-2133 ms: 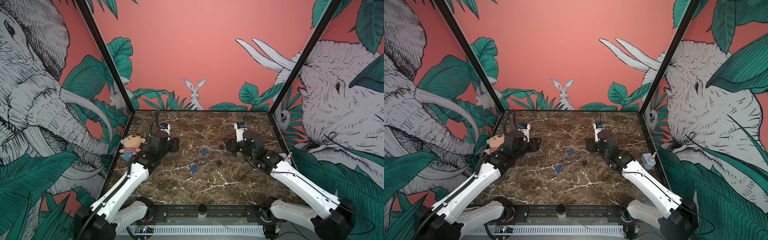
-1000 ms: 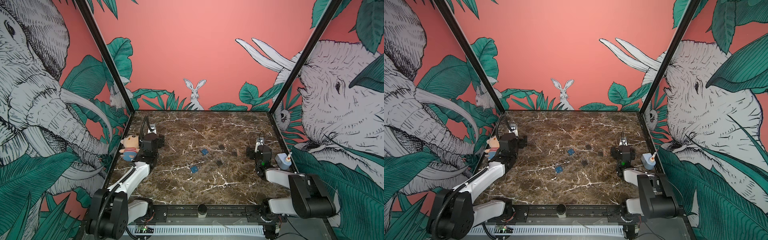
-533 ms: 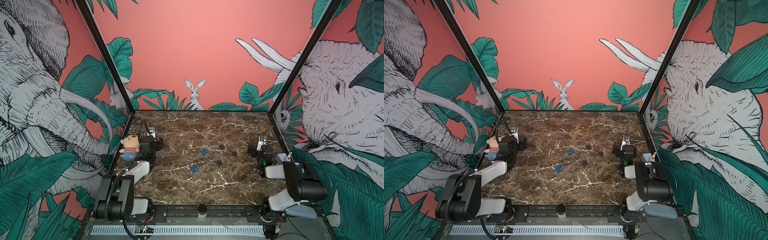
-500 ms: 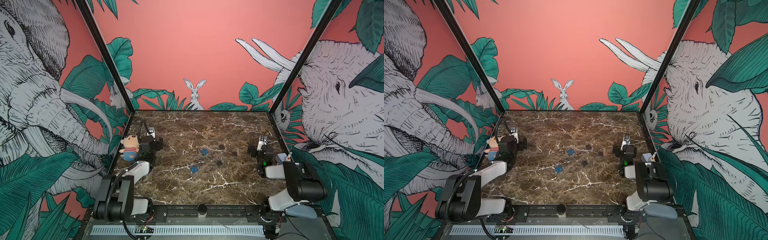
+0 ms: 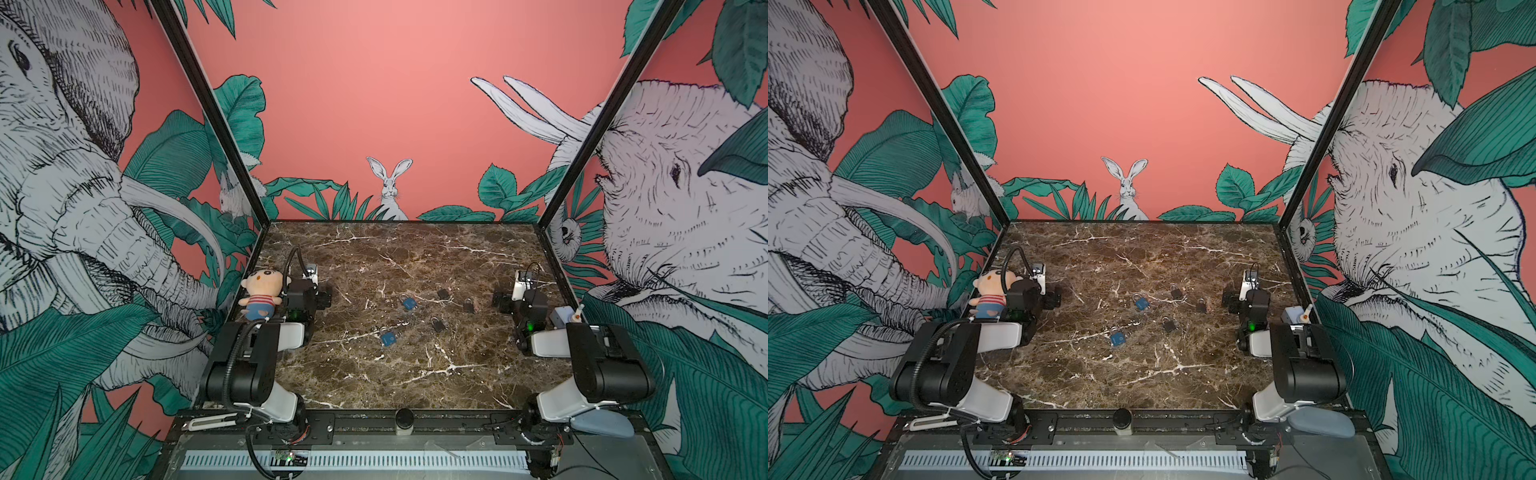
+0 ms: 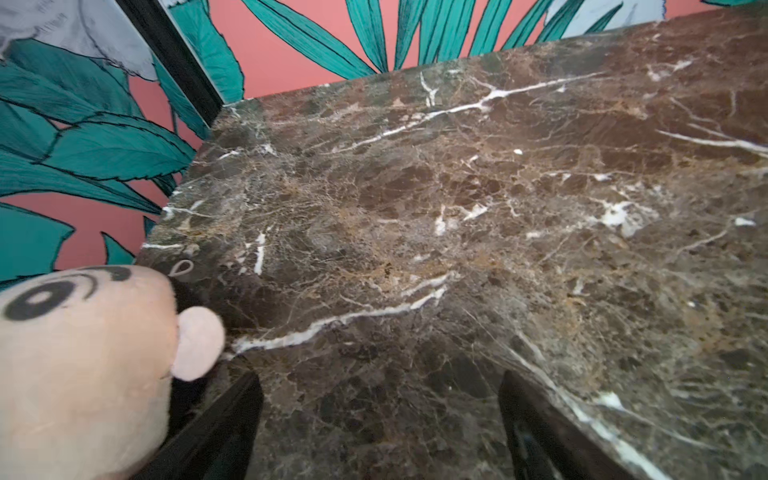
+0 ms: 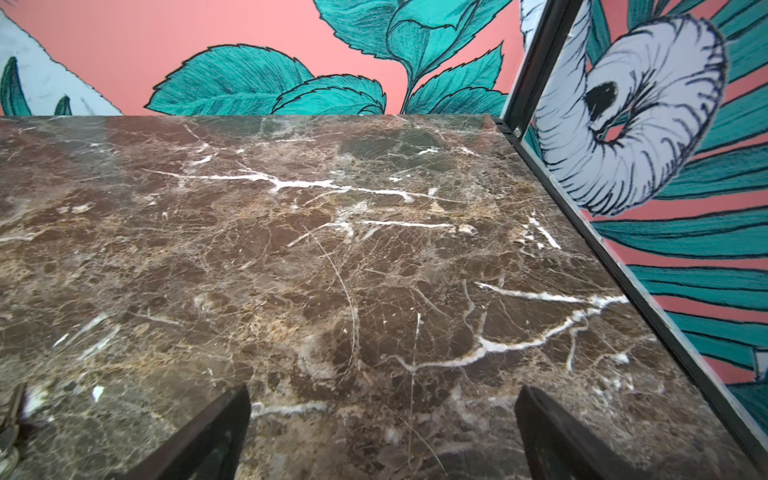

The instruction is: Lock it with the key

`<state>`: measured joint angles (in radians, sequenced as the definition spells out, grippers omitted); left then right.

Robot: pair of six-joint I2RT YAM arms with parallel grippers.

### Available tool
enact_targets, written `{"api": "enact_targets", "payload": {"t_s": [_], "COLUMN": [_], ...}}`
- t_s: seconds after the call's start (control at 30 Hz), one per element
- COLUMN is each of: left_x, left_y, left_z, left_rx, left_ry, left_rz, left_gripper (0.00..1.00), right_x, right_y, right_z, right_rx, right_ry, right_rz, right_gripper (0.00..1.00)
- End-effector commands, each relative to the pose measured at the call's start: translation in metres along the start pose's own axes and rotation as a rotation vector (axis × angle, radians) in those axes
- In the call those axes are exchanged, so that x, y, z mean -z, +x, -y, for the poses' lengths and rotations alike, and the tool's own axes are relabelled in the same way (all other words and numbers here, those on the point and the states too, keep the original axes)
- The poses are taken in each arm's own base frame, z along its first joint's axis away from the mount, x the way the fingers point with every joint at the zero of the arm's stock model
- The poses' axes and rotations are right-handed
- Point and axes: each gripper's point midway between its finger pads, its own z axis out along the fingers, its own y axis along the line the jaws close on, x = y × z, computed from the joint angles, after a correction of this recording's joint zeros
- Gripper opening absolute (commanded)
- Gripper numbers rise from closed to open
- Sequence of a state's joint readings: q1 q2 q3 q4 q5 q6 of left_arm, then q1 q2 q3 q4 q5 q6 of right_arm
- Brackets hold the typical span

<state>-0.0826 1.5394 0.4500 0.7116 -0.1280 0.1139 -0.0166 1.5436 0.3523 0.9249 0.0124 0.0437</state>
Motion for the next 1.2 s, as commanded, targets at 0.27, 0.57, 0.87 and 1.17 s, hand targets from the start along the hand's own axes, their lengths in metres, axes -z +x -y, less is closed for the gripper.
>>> {"api": "enact_targets", "payload": {"t_s": [0.27, 0.57, 0.87, 1.17], "left_x": [0.0016, 0.0024, 0.0026, 0.0025], "left_y": [-0.016, -0.0159, -0.0165, -0.0161], "left_z": [-0.0002, -0.0001, -0.0004, -0.0005], "left_rx": [0.023, 0.021, 0.019, 0.02], "left_ry": [0.066, 0.069, 0.066, 0.065], "left_rz": [0.112, 0.109, 0.112, 0.11], "left_gripper": [0.97, 0.99, 0.99, 0.99], "right_x": [-0.005, -0.0049, -0.0045, -0.0046], "right_y": [-0.0116, -0.0123, -0.0124, -0.0122], "right_z": [-0.0161, -0.0153, -0.0149, -0.0148], "right_rx": [0.035, 0.034, 0.036, 0.036], "right_ry": [-0.102, -0.098, -0.094, -0.093], "right_rz": [0.025, 0.027, 0.028, 0.028], "right_gripper": [0.99, 0.99, 0.99, 0.99]}}
